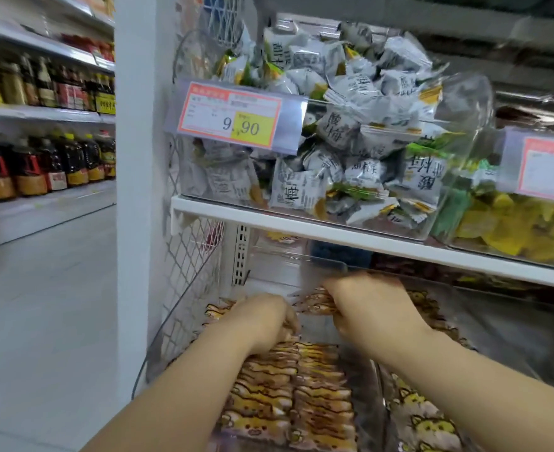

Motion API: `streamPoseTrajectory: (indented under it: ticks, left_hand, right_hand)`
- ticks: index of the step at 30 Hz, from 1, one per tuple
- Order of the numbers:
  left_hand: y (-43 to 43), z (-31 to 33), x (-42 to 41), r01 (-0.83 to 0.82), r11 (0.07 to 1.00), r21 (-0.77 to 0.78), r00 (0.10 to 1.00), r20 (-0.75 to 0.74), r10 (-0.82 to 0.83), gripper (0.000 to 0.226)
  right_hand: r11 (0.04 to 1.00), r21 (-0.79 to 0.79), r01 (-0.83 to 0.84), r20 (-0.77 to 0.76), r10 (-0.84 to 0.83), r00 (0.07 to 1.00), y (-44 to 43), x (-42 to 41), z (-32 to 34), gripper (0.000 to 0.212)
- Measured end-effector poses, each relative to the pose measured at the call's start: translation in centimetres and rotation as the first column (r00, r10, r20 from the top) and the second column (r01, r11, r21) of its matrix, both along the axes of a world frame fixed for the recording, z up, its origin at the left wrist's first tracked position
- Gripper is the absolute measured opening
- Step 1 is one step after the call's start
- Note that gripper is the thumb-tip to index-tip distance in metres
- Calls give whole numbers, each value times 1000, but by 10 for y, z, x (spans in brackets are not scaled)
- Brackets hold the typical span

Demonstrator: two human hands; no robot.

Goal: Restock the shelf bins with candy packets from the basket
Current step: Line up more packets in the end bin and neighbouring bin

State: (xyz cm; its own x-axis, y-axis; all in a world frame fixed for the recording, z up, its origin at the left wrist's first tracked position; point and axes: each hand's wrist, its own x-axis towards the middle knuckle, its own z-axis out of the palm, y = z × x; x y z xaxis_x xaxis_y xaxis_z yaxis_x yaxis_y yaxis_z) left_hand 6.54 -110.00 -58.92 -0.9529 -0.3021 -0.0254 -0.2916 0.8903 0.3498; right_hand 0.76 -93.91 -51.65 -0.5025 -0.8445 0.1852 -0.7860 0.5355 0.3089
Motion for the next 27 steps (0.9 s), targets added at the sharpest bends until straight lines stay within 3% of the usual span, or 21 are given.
streamPoseTrajectory:
  ticks: [8,12,17,19,24,27]
  left_hand:
    - [-29,4,17,-159,984,-76,987,1,159,13]
    - [-44,7,24,-270,959,-90,962,-58,266,32]
    - [-46,1,9,-351,926,-139,927,90,365,29]
    - [-48,-1,3,-350,922,-162,913,161,375,31]
    - [-51,4,3,-296,920,-255,939,97,329,30]
    - [-55,4,1,-255,928,-270,943,145,301,27]
  right_hand:
    - [1000,-8,-11,-22,11,1000,-19,-17,-16,28]
    - [999,33,20,38,-21,999,-44,-34,-26,32]
    - [995,95,-25,81,18,997,-62,-43,-45,33]
    - [995,82,-57,80,51,995,-65,-44,-50,29]
    - [990,85,-113,106,104,989,-67,-41,-53,29]
    - [988,72,-134,117,125,985,-64,-43,-53,24]
